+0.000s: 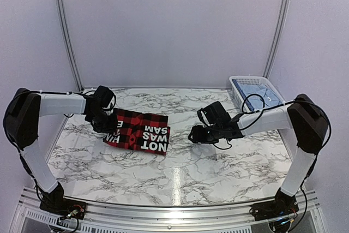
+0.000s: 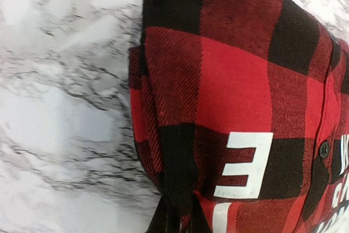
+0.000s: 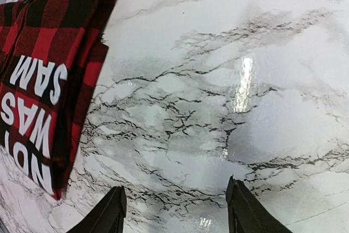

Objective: Fold and stack the long sleeve shirts
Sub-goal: Pick up the square-folded shirt from the center of the board, then turn over the square-folded shirt at the center of the board.

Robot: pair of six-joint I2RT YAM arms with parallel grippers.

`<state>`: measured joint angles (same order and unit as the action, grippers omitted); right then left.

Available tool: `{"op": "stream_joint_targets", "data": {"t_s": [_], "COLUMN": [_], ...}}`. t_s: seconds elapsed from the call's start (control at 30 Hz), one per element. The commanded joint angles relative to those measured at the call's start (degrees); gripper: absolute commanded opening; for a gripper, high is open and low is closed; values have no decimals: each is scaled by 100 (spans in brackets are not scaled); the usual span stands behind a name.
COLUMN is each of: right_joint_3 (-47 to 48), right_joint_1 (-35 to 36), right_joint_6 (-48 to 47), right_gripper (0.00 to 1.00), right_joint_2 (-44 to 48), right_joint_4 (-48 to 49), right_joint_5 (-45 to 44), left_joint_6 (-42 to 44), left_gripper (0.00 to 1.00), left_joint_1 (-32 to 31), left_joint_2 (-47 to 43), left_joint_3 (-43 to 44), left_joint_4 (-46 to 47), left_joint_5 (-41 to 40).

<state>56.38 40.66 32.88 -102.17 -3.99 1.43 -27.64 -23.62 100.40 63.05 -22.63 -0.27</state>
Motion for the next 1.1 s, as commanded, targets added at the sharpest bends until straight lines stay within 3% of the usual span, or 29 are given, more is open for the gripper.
{"op": "stream_joint_targets", "data": {"t_s": [0.0, 0.17, 0.3, 0.5, 0.6, 0.8, 1.03, 1.07], "right_joint_3": [261, 318, 377, 427, 431, 303, -96, -180], "right_joint_1": [41, 39, 38, 23, -9, -96, -296, -341], "right_joint_6": [-104, -139, -208, -379, -463, -537, -543, -534], "right_gripper": [59, 59, 59, 59, 59, 59, 60, 61], "right_joint_2": [-66, -82, -41, 57, 109, 332, 813, 892], "right_joint_4": [-168, -208, -301, -430, -503, -511, -598, -595], "right_joint_5": [40, 76, 115, 166, 208, 211, 29, 23], "left_joint_6": [828, 1282, 1677, 1930, 1876, 1319, -29, -269], "left_gripper": [0, 0, 0, 0, 0, 0, 2, 7], "left_joint_1": [154, 241, 251, 173, -186, -1255, -2224, -2306], "left_joint_2": [-253, -130, 70, 519, 837, 1671, 3848, 4073], "left_joint_3": [319, 998, 2122, 3817, 4495, 5470, 8079, 8220], "left_joint_4": [-918, -1456, -2236, -3321, -3703, -3856, -3751, -3480], "left_joint_5": [-901, -1429, -1912, -1989, -1855, -1316, -318, -58]}}
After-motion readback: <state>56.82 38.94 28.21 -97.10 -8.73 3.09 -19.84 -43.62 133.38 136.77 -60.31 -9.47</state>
